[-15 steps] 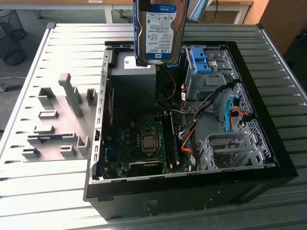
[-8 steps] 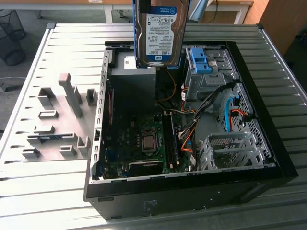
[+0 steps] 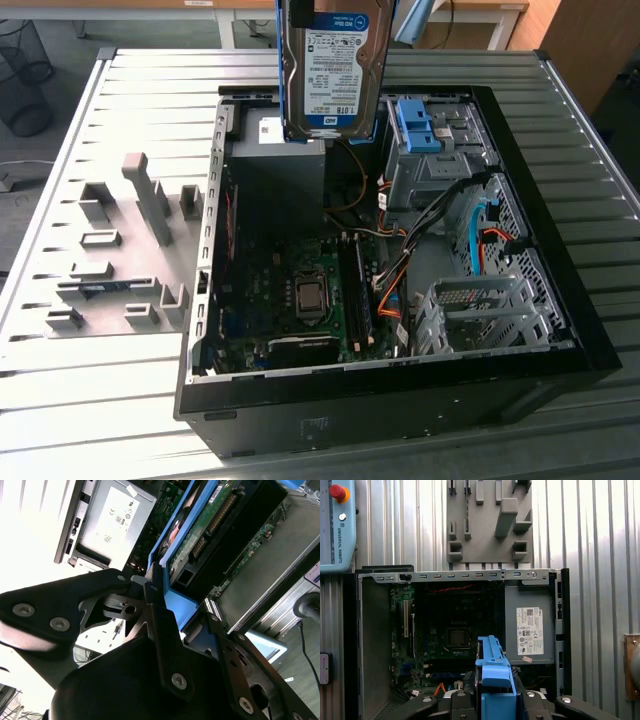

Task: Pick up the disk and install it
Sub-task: 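Pick up the disk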

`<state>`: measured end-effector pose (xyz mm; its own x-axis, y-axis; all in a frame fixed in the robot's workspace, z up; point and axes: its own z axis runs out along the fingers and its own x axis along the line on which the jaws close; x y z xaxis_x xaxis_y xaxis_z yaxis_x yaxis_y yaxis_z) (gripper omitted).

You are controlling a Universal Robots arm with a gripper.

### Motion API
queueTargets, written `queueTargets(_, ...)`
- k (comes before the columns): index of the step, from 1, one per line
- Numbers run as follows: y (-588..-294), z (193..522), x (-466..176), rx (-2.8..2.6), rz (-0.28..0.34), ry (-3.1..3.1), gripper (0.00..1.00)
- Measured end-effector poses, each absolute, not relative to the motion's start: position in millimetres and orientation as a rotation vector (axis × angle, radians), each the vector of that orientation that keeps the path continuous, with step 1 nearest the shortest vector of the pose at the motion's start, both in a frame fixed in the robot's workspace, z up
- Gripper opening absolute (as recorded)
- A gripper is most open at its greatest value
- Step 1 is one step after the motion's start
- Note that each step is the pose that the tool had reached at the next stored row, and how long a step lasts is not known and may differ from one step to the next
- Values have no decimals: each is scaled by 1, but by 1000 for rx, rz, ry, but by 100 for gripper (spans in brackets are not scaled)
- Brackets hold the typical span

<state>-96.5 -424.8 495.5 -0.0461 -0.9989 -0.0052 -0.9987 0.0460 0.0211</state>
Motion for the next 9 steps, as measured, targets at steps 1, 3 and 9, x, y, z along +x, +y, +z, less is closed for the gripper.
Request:
queueTargets(1, -425, 496, -96, 2162, -29, -2264, 36)
queueTargets(3, -426, 496, -96, 2162, -29, -2264, 36)
queueTargets(9, -434, 495, -96, 2162, -30, -2264, 36)
